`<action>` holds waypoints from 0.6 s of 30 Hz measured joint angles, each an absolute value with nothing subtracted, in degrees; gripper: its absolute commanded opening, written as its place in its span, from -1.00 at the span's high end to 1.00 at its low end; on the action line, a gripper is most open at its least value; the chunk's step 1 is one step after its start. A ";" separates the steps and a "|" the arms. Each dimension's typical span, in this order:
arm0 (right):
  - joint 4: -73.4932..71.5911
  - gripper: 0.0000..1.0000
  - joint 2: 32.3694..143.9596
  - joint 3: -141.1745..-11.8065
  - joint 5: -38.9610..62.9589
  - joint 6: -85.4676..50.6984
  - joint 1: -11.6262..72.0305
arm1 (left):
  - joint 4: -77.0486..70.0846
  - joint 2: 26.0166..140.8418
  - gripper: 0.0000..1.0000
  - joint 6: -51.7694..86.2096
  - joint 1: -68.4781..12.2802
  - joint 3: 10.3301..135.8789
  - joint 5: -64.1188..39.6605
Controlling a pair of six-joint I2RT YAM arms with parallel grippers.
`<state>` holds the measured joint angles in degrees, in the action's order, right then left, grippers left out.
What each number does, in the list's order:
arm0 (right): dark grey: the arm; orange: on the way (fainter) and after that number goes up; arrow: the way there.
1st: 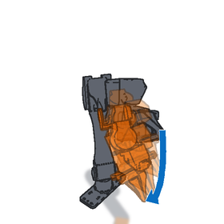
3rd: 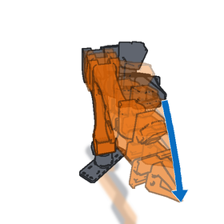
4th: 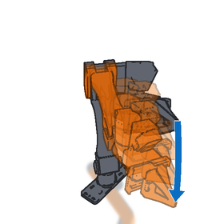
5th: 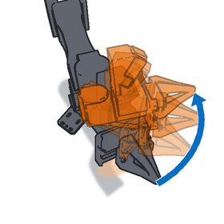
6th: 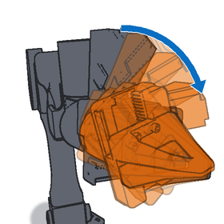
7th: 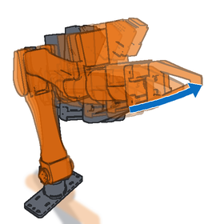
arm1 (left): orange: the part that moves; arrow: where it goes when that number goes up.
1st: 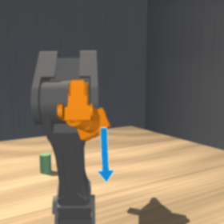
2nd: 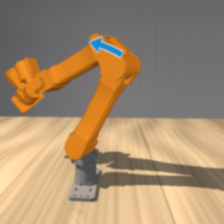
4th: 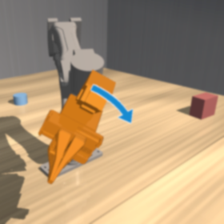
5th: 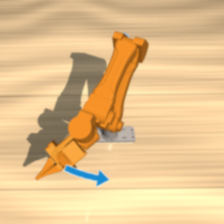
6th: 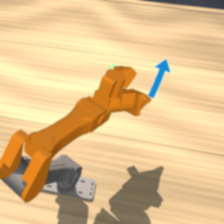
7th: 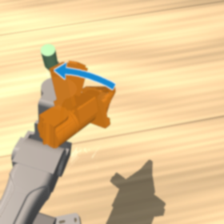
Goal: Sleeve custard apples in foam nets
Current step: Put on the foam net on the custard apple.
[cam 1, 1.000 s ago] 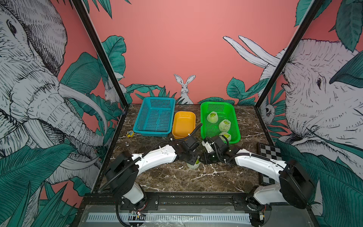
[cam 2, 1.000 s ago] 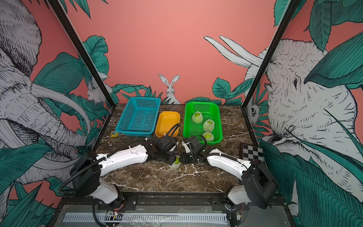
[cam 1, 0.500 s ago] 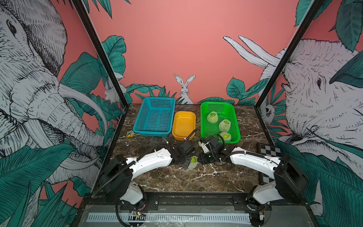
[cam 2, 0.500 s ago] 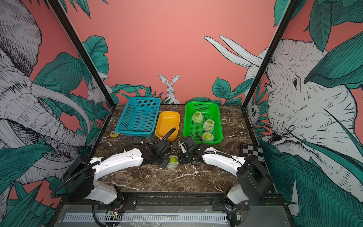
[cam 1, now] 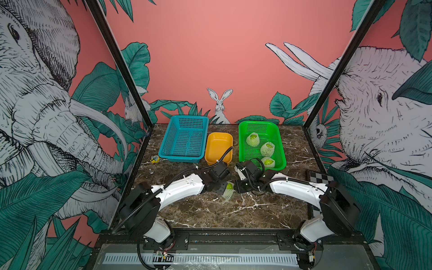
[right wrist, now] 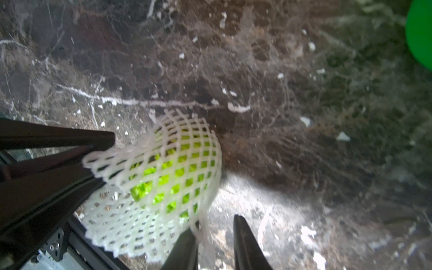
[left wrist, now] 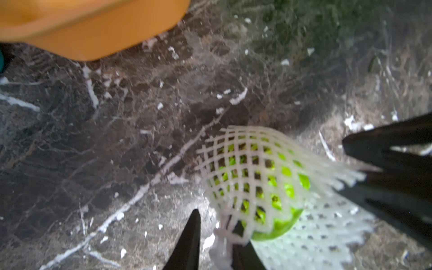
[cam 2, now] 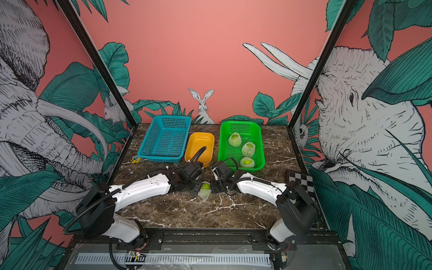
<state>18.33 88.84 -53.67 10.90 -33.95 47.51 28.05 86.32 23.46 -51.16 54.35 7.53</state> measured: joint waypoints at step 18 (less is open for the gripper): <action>20.25 0.25 92.55 -55.99 10.24 -32.29 47.37 | 26.68 87.37 -0.13 23.11 -48.47 54.33 6.02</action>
<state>20.25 92.55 -55.99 10.24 -32.29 47.37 26.68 87.37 23.11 -48.47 54.33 6.02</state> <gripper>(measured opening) 0.335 0.532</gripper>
